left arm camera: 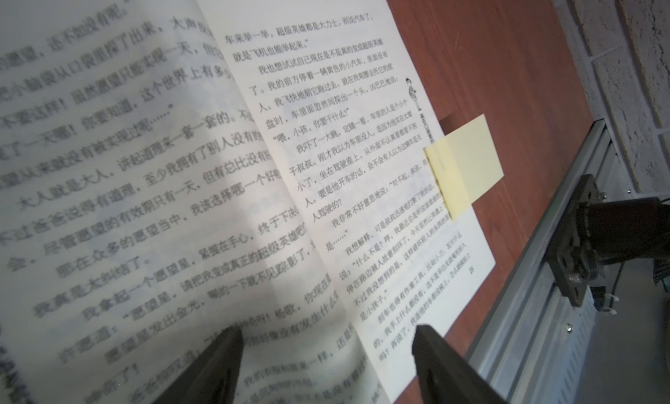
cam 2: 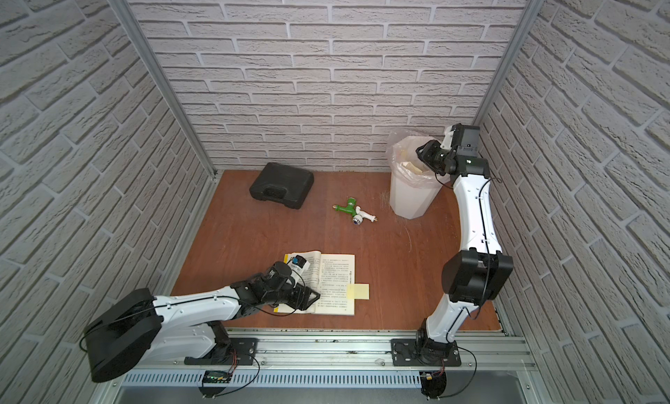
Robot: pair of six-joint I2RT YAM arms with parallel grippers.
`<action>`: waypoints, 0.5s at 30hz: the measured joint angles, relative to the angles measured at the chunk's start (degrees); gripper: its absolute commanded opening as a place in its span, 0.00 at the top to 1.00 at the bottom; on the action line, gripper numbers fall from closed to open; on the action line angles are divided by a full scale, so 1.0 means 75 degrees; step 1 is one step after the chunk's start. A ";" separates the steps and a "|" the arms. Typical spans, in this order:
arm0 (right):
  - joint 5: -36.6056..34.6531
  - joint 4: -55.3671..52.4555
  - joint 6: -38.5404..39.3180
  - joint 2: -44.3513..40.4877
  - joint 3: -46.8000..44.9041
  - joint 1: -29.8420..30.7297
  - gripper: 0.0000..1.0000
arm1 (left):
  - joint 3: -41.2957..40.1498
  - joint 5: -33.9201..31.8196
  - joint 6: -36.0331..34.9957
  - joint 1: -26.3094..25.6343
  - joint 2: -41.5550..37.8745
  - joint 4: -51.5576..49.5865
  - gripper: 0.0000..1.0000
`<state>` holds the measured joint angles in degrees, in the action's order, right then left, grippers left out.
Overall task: Peel off the used sticky note
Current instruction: Place the note in the trash bin.
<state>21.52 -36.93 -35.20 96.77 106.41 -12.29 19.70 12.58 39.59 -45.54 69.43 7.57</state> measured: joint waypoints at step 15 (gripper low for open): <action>0.0568 0.1425 -0.0233 -0.4715 -0.6677 0.1081 0.53 | 0.0906 -0.0015 -0.0446 0.0000 0.0265 -0.1131 0.21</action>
<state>25.78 -26.24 -36.95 61.41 56.34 -4.19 26.50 12.47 36.25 -45.54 71.42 -0.91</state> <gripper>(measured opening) 0.471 0.787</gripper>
